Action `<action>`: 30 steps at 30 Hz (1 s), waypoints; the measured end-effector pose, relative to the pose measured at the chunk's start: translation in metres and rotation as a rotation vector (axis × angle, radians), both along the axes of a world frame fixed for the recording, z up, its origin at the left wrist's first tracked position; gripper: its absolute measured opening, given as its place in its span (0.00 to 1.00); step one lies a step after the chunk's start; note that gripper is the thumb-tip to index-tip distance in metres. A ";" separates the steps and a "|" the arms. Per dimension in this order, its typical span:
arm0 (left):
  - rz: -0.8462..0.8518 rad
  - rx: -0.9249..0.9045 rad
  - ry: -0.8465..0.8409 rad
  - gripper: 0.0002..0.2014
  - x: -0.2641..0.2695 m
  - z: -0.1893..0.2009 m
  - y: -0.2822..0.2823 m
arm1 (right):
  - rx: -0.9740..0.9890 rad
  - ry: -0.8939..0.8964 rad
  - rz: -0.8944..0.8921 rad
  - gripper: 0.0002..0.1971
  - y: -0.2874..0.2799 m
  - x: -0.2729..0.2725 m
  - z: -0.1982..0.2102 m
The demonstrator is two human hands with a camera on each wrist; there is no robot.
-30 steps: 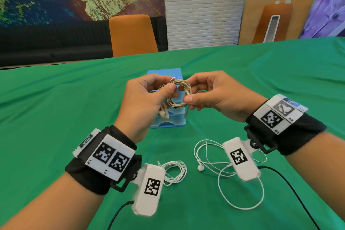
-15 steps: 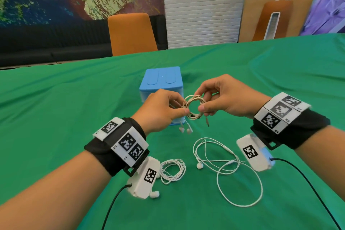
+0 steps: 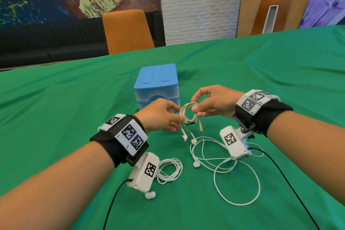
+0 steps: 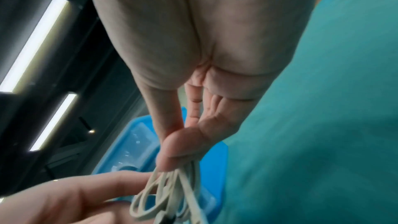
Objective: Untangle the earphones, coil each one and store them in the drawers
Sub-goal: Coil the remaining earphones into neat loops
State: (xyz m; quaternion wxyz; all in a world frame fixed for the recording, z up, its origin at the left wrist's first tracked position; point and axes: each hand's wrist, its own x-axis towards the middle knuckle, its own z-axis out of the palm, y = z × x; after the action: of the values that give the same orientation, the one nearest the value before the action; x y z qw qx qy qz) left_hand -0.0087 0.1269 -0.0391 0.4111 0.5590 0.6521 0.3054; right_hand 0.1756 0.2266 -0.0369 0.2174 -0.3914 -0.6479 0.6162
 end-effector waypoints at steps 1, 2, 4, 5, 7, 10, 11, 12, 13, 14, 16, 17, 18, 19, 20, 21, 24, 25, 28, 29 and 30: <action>-0.029 -0.038 0.052 0.22 0.000 -0.004 0.002 | -0.041 -0.021 -0.035 0.12 0.004 0.000 -0.007; -0.066 -0.071 0.116 0.26 0.000 -0.007 0.003 | -0.075 -0.042 -0.070 0.11 0.007 0.000 -0.015; -0.153 -0.098 0.283 0.30 0.000 -0.011 0.005 | -0.119 -0.069 -0.141 0.09 0.012 0.002 -0.028; -0.196 -0.092 0.380 0.31 0.000 -0.011 0.006 | -0.136 -0.072 -0.176 0.09 0.015 0.003 -0.032; -0.263 -0.066 0.548 0.31 0.002 -0.009 0.004 | -0.164 -0.061 -0.236 0.08 0.019 0.006 -0.037; -0.315 -0.055 0.614 0.30 0.007 -0.005 0.001 | -0.173 -0.044 -0.300 0.06 0.022 0.007 -0.039; -0.326 -0.059 0.616 0.30 0.009 -0.005 0.001 | -0.167 -0.050 -0.311 0.06 0.022 0.007 -0.039; -0.336 -0.062 0.623 0.30 0.012 -0.004 0.002 | -0.158 -0.062 -0.318 0.06 0.022 0.007 -0.039; -0.346 -0.065 0.638 0.30 0.014 -0.004 0.003 | -0.145 -0.078 -0.322 0.06 0.022 0.006 -0.040; -0.356 -0.068 0.654 0.30 0.016 -0.004 0.004 | -0.128 -0.099 -0.323 0.06 0.022 0.006 -0.040; -0.370 -0.073 0.679 0.29 0.017 -0.003 0.006 | -0.078 -0.160 -0.320 0.07 0.023 0.005 -0.040; -0.374 -0.074 0.689 0.29 0.018 -0.002 0.006 | -0.054 -0.191 -0.320 0.07 0.023 0.005 -0.040; -0.375 -0.075 0.698 0.29 0.018 -0.002 0.007 | -0.034 -0.213 -0.326 0.07 0.024 0.006 -0.040; -0.375 -0.076 0.708 0.29 0.017 -0.002 0.007 | -0.018 -0.228 -0.330 0.07 0.025 0.007 -0.040; -0.374 -0.078 0.719 0.29 0.016 -0.002 0.007 | -0.004 -0.238 -0.333 0.07 0.026 0.008 -0.040; -0.374 -0.079 0.728 0.29 0.015 -0.002 0.007 | 0.010 -0.249 -0.332 0.06 0.026 0.009 -0.040; -0.368 -0.072 0.743 0.28 0.013 -0.002 0.005 | 0.062 -0.299 -0.324 0.06 0.026 0.013 -0.039; -0.363 -0.063 0.746 0.28 0.012 -0.002 0.005 | 0.090 -0.323 -0.320 0.07 0.025 0.014 -0.038; -0.345 -0.019 0.736 0.25 0.010 0.001 0.003 | 0.244 -0.442 -0.264 0.07 0.020 0.016 -0.034; -0.338 0.002 0.727 0.23 0.009 0.003 0.003 | 0.336 -0.503 -0.226 0.06 0.017 0.016 -0.031; -0.331 0.022 0.714 0.21 0.009 0.005 0.001 | 0.443 -0.562 -0.181 0.05 0.013 0.015 -0.027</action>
State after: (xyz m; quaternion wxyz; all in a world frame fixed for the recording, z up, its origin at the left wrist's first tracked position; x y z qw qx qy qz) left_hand 0.0006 0.1283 -0.0341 0.1962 0.7322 0.6516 0.0285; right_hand 0.1910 0.2392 -0.0638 0.1644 -0.5445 -0.7628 0.3076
